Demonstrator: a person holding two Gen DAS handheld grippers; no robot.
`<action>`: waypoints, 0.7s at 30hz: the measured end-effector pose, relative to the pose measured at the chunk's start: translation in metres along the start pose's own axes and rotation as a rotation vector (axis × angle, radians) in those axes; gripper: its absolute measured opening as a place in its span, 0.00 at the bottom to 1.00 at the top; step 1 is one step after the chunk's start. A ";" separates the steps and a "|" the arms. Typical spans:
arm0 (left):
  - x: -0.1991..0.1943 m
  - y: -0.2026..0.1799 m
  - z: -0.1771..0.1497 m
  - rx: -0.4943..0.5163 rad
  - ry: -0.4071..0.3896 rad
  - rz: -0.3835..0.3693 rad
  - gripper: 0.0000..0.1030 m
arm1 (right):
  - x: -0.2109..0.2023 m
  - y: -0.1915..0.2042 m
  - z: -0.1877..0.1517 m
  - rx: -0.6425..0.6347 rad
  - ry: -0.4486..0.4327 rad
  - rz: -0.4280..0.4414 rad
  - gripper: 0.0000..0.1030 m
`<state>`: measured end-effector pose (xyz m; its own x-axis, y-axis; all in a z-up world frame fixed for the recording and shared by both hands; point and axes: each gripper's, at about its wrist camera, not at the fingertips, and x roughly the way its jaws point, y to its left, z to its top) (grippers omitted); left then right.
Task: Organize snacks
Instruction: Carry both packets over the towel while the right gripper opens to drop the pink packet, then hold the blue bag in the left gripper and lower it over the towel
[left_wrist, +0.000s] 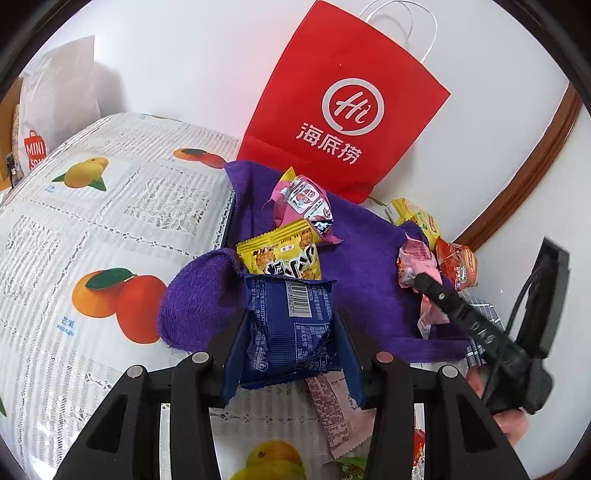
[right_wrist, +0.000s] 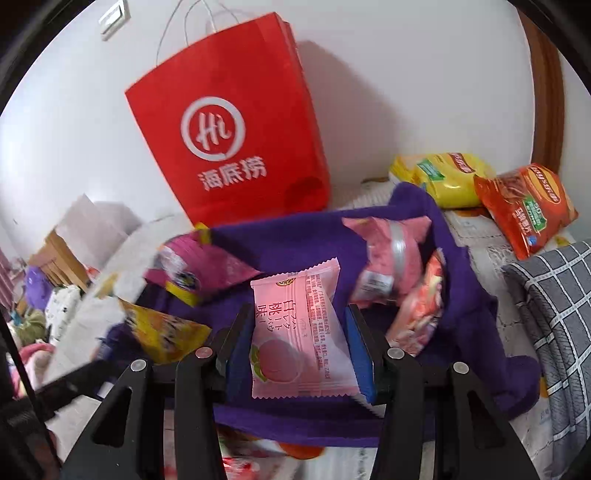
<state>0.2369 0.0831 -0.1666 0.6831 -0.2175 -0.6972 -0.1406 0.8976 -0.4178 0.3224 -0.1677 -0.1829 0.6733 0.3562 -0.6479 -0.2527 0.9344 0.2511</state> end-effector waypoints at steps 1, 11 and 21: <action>0.000 0.000 -0.001 0.003 0.000 0.003 0.42 | 0.005 -0.004 -0.001 0.007 0.029 -0.013 0.47; 0.001 -0.004 -0.003 0.031 -0.019 0.033 0.42 | 0.025 -0.009 -0.006 0.017 0.118 -0.025 0.49; -0.001 -0.003 -0.002 0.021 -0.020 0.023 0.42 | 0.024 -0.008 -0.006 0.023 0.113 0.007 0.52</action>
<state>0.2352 0.0800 -0.1661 0.6936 -0.1890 -0.6951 -0.1421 0.9101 -0.3893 0.3357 -0.1664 -0.2047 0.5884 0.3621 -0.7229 -0.2402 0.9320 0.2714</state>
